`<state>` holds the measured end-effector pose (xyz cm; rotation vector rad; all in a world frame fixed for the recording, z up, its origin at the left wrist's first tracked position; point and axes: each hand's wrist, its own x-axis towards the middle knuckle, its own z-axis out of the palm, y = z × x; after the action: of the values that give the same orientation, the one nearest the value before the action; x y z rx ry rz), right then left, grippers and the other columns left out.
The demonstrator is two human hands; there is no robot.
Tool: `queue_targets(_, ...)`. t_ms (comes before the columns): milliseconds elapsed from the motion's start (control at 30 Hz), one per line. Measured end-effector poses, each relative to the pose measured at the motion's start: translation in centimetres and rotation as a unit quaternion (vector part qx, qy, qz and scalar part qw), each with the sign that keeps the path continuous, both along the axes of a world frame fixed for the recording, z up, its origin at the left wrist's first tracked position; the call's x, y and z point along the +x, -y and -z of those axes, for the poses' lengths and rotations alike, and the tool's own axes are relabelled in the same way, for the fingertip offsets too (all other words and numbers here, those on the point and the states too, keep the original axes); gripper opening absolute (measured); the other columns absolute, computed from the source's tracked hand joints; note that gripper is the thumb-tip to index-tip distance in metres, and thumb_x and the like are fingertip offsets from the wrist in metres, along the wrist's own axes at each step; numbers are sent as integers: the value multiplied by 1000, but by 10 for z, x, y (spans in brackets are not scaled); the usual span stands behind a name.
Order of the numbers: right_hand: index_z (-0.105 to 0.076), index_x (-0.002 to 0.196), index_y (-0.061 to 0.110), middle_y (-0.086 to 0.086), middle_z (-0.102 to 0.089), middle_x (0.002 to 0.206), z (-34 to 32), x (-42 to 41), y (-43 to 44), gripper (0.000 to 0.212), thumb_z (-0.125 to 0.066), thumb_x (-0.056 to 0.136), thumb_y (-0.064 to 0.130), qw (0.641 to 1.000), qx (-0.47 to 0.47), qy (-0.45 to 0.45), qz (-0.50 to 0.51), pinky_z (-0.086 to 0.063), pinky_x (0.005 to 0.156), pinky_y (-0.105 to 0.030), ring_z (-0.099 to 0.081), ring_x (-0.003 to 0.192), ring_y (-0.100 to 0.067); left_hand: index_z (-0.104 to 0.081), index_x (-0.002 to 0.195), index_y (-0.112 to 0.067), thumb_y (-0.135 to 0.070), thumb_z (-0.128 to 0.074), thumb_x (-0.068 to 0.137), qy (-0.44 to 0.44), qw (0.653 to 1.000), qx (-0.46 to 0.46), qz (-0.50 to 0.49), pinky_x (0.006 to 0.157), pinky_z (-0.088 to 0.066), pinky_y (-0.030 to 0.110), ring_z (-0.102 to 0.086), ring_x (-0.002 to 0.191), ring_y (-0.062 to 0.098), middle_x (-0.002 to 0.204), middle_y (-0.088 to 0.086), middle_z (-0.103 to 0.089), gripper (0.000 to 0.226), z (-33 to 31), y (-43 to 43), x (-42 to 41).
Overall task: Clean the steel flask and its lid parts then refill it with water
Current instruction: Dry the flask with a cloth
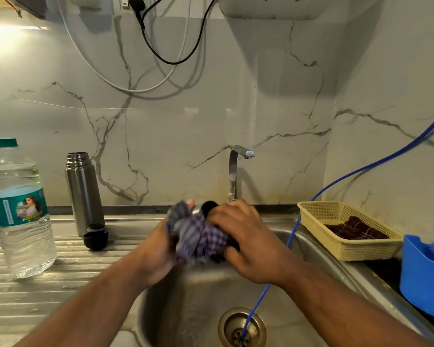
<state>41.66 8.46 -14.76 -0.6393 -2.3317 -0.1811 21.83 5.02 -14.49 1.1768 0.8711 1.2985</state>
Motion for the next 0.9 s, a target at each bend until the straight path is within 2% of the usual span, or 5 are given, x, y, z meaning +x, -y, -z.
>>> queue_targets(100,-56,134,25,10,-54,137,6,3,-6,47,-54,87,19,997,66,44,6,-37,103,-37,-44,124,-17,-61,136,-6,-54,-61,84,39,999,-33,11,65,-54,24,-74,64,13,69,18,-74,70,1,0,0)
queue_targets(400,-64,133,17,7,-58,131,16,1,-17,43,-67,91,9,983,-128,-129,-25,-46,105,-26,-53,125,-7,-82,99,-22,-44,-47,96,-23,999,27,22,83,-49,35,-69,97,25,106,6,-77,41,1,-6,2)
queue_targets(633,-65,123,30,8,-74,118,5,10,-22,39,-75,86,31,841,-359,-403,-34,-52,106,-44,-67,114,-9,-54,131,-2,-19,-72,86,98,995,-11,-26,96,-58,46,-68,115,37,131,23,-64,51,4,-28,-27)
queue_targets(800,-50,132,46,22,-65,124,-1,14,-19,46,-68,95,27,904,-307,-296,-4,-52,96,-18,-59,112,12,-75,115,-23,-51,-90,67,-61,997,43,15,77,-49,28,-58,82,12,94,-1,-71,57,6,-23,-15)
queue_targets(900,-40,139,53,22,-54,137,2,7,-8,56,-69,93,38,943,-286,-171,-27,-48,98,-13,-52,123,12,-74,116,-31,-63,-47,92,-85,994,51,41,85,-50,33,-67,95,14,110,-2,-74,48,13,-20,-5)
